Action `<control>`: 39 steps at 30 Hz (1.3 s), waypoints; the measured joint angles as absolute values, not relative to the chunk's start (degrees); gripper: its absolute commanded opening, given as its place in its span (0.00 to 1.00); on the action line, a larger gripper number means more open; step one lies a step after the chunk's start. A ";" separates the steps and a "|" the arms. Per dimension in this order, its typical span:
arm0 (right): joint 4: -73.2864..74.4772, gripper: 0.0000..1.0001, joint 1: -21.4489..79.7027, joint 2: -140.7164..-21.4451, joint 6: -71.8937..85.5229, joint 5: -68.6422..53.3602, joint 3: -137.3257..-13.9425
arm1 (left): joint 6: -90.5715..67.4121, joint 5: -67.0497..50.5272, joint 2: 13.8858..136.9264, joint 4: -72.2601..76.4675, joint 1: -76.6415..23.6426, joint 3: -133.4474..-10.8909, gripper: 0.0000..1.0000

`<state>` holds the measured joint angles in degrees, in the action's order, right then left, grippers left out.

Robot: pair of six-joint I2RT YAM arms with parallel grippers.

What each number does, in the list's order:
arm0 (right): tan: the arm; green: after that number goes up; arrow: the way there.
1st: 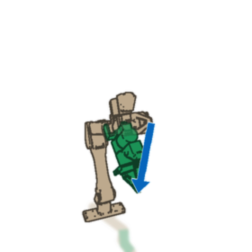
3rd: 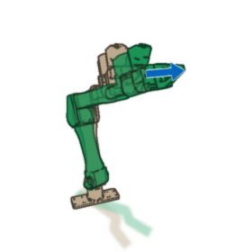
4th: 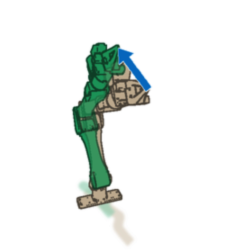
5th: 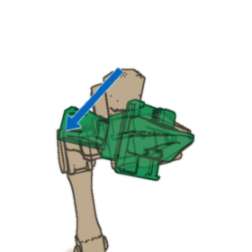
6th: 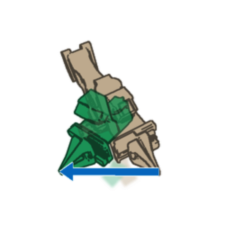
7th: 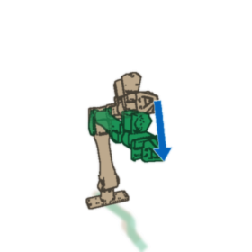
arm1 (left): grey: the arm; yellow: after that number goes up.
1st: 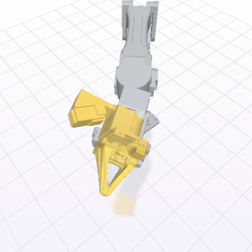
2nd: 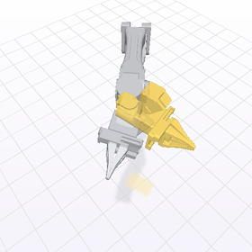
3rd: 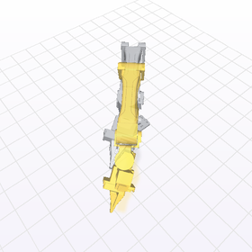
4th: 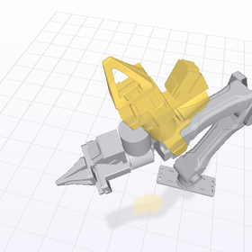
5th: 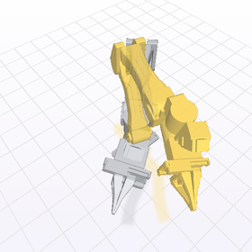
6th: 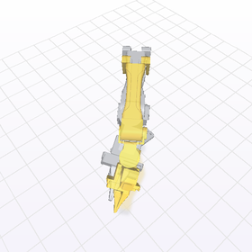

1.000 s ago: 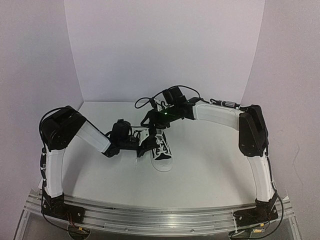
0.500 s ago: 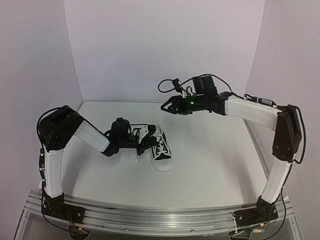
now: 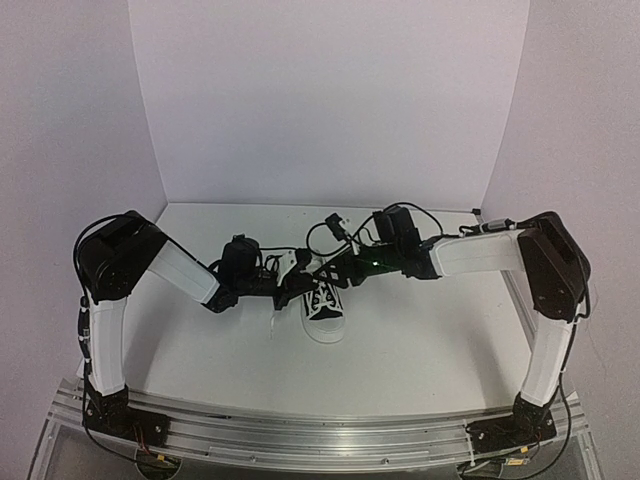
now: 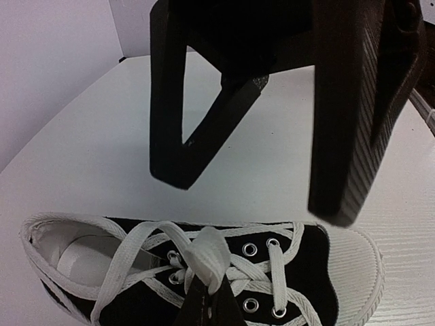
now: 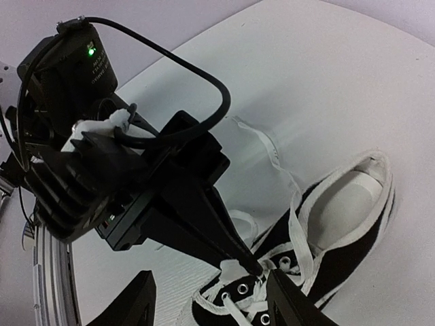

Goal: Tie the shoes

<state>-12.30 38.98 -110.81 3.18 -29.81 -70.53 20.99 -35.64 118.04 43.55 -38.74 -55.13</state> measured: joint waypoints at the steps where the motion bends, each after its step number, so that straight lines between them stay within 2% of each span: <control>1: -12.84 0.50 39.21 -111.35 3.03 -29.82 -71.00 | 20.99 -35.64 118.04 43.55 -38.74 -55.13 0.00; 4: -13.88 0.43 39.77 -112.65 2.97 -29.82 -72.11 | 20.99 -35.64 118.04 43.56 -38.74 -55.13 0.00; 11: -14.54 0.38 40.01 -114.63 3.27 -29.98 -73.08 | 20.99 -35.55 118.04 43.57 -38.74 -55.13 0.00; 13: -14.57 0.32 40.01 -114.65 3.38 -29.89 -73.08 | 20.99 -35.54 118.04 43.56 -38.74 -55.13 0.00; 16: -14.68 0.19 40.01 -114.75 3.55 -29.78 -73.08 | 21.01 -35.53 118.04 43.57 -38.74 -55.13 0.00; 17: -14.84 0.18 40.01 -114.90 3.88 -29.77 -73.08 | 21.00 -35.54 118.04 43.57 -38.74 -55.13 0.00; 20: -15.11 0.26 40.01 -115.60 4.32 -29.74 -73.08 | 20.99 -35.51 118.04 43.57 -38.74 -55.13 0.00; 22: -15.13 0.27 40.01 -116.01 4.39 -29.49 -73.08 | 20.99 -35.37 118.04 43.57 -38.74 -55.13 0.00; 24: -15.11 0.21 40.01 -116.13 4.44 -29.15 -73.02 | 20.99 -35.31 118.04 43.57 -38.74 -55.13 0.00; 28: -15.28 0.00 40.01 -116.14 4.42 -28.83 -73.01 | 20.99 -35.31 118.04 43.57 -38.74 -55.13 0.00; 35: -15.40 0.00 40.01 -116.14 4.73 -28.32 -72.99 | 20.99 -35.31 118.04 43.57 -38.74 -55.13 0.02; 38: -15.40 0.00 40.01 -116.14 4.75 -27.78 -72.99 | 21.00 -35.30 118.04 43.52 -38.74 -55.15 0.52; 39: -15.40 0.00 40.01 -116.14 4.75 -27.55 -72.99 | 21.05 -35.27 118.04 43.47 -38.74 -55.14 0.60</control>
